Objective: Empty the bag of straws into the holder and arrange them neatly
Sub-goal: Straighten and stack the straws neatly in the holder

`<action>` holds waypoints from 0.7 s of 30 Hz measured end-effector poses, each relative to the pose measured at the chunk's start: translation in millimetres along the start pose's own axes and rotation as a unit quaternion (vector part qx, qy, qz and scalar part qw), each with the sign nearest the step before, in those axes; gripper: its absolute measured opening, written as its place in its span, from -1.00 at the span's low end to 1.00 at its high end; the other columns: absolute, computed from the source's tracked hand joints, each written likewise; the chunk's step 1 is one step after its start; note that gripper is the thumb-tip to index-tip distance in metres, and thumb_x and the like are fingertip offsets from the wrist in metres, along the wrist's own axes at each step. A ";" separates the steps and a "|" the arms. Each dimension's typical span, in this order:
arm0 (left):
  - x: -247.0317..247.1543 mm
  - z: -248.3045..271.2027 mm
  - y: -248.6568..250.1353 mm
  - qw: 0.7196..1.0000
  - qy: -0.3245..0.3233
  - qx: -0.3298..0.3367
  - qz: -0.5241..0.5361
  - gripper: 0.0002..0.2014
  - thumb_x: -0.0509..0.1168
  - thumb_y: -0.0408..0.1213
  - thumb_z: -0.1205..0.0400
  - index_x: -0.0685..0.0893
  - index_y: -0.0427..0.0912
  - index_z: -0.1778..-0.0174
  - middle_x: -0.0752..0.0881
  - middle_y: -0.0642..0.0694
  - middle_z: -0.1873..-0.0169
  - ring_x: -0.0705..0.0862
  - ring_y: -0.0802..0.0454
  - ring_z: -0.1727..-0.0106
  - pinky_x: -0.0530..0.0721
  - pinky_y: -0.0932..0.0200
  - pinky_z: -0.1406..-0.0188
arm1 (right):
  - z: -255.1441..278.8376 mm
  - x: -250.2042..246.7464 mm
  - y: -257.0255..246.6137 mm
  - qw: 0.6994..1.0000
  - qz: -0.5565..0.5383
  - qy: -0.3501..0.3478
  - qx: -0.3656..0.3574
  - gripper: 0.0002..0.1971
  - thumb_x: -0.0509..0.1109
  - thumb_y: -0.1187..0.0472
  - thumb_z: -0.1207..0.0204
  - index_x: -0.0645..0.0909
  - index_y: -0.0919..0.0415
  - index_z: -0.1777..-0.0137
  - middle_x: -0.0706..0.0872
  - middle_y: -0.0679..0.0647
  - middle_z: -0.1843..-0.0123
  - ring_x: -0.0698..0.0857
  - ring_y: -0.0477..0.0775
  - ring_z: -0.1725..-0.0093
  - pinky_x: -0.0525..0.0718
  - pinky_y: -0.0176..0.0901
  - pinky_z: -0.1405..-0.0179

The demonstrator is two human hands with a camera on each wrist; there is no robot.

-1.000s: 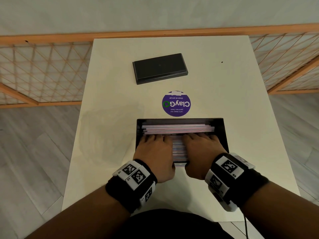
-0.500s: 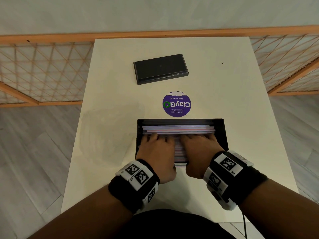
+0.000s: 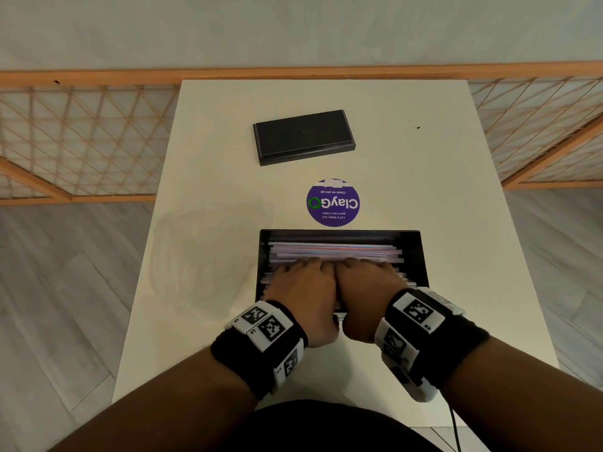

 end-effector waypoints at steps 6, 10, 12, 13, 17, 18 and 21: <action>-4.6 5.2 -8.4 0.999 0.036 -0.024 -0.026 -0.24 0.35 0.11 -0.45 0.34 0.05 -0.60 0.53 -0.02 -0.49 0.48 -0.12 -0.54 0.43 -0.12 -0.57 | 1.5 -1.5 7.8 0.999 0.010 0.041 0.023 -0.22 0.43 0.01 -0.23 0.31 0.00 -0.52 0.56 -0.01 -0.42 0.53 0.18 -0.45 0.40 0.13 -0.54; 1.8 1.3 -8.0 0.999 0.024 -0.023 -0.029 -0.06 0.35 0.21 -0.40 0.21 0.00 -0.71 0.43 -0.07 -0.60 0.39 -0.16 -0.62 0.32 -0.16 -0.65 | -1.9 2.5 -3.3 0.999 0.024 0.038 0.015 -0.18 0.48 -0.11 -0.27 0.33 0.06 -0.55 0.55 0.05 -0.45 0.54 0.22 -0.42 0.43 0.18 -0.49; 1.4 2.4 -8.7 0.998 0.025 -0.026 -0.045 -0.06 0.33 0.21 -0.42 0.19 -0.04 -0.72 0.41 -0.09 -0.62 0.36 -0.17 -0.64 0.29 -0.17 -0.67 | -2.2 3.5 -4.8 0.999 0.006 0.034 -0.002 -0.26 0.49 -0.04 -0.29 0.38 0.09 -0.49 0.58 0.07 -0.40 0.58 0.20 -0.37 0.50 0.07 -0.44; 0.0 4.1 -9.6 0.998 0.028 -0.029 -0.056 -0.09 0.30 0.21 -0.44 0.22 -0.05 -0.70 0.43 -0.10 -0.59 0.38 -0.17 -0.62 0.30 -0.16 -0.65 | -0.7 2.8 -1.8 0.999 -0.003 0.034 -0.002 -0.31 0.48 0.00 -0.29 0.41 0.09 -0.45 0.59 0.06 -0.38 0.60 0.19 -0.34 0.54 0.02 -0.39; -3.8 8.6 -10.0 0.996 0.020 -0.039 -0.079 -0.31 0.32 0.17 -0.49 0.44 -0.08 -0.50 0.51 -0.11 -0.41 0.53 -0.15 -0.42 0.48 -0.13 -0.48 | 10.1 -0.7 22.6 0.997 0.029 0.045 0.054 -0.39 0.41 -0.16 -0.30 0.45 0.03 -0.35 0.62 0.02 -0.30 0.60 0.19 -0.31 0.51 0.09 -0.38; -3.8 8.5 -9.7 0.996 0.011 -0.041 -0.077 -0.35 0.33 0.16 -0.49 0.47 -0.08 -0.46 0.49 -0.11 -0.38 0.54 -0.15 -0.38 0.51 -0.12 -0.44 | 10.9 0.0 24.1 0.997 0.034 0.041 0.060 -0.39 0.40 -0.16 -0.30 0.46 0.03 -0.35 0.61 0.02 -0.30 0.59 0.20 -0.31 0.49 0.12 -0.39; -4.4 8.1 -8.0 0.996 0.004 -0.042 -0.075 -0.40 0.34 0.12 -0.47 0.48 -0.07 -0.39 0.46 -0.11 -0.33 0.52 -0.16 -0.35 0.51 -0.11 -0.41 | 6.9 1.3 11.8 0.998 0.038 0.036 0.024 -0.41 0.41 -0.06 -0.31 0.44 0.05 -0.35 0.62 0.03 -0.32 0.58 0.21 -0.33 0.43 0.15 -0.42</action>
Point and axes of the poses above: each hand's wrist, its own z-axis away from the middle knuckle, its own x-axis out of the palm, y = z × x, the point moved 9 cm from there along -z, towards the middle knuckle
